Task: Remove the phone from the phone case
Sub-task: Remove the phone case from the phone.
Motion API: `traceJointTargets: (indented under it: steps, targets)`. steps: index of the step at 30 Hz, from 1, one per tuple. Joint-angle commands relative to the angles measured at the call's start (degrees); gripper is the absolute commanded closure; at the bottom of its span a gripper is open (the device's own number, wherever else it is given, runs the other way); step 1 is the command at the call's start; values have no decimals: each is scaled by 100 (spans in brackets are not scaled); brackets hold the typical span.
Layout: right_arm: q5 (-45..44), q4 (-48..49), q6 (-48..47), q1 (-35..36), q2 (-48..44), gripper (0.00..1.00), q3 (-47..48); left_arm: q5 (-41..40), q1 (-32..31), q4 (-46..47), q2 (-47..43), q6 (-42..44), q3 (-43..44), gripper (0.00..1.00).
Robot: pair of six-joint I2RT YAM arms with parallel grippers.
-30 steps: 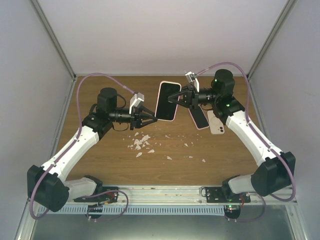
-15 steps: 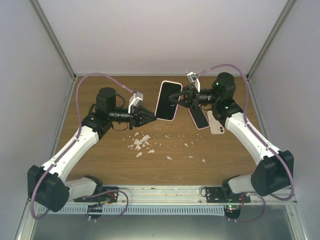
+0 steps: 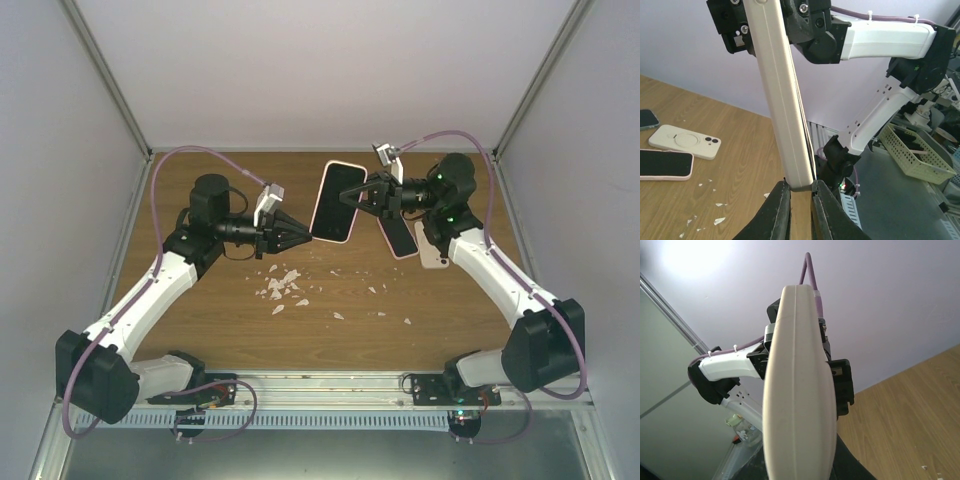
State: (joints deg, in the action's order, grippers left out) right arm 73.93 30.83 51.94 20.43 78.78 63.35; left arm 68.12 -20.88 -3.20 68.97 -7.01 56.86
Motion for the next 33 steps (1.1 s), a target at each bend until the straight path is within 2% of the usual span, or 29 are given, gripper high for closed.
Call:
traceJointTargets:
  steps: [1,6,14,17,23,28,33]
  targets:
    - [1015,1182,1197,89,-320,100,-109,-596,216,304,147,-73,-91,90]
    - [1073,1990,1812,111,-294,99,-228,-615,249,516,172,-40,-178,90]
    - [1121,1993,1783,210,-314,100,-273,-1016,264,525,238,-161,-94,90]
    - [1104,1293,1066,213,-328,100,-178,-932,265,441,225,-78,22,87]
    - [664,-2317,-2023,209,-379,100,547,-311,295,529,-141,-38,155,66]
    - [474,-2716,-2474,208,-408,100,469,-90,308,370,-337,59,484,48]
    - [417,-2635,-2394,212,-414,100,476,62,242,-208,-474,513,495,42]
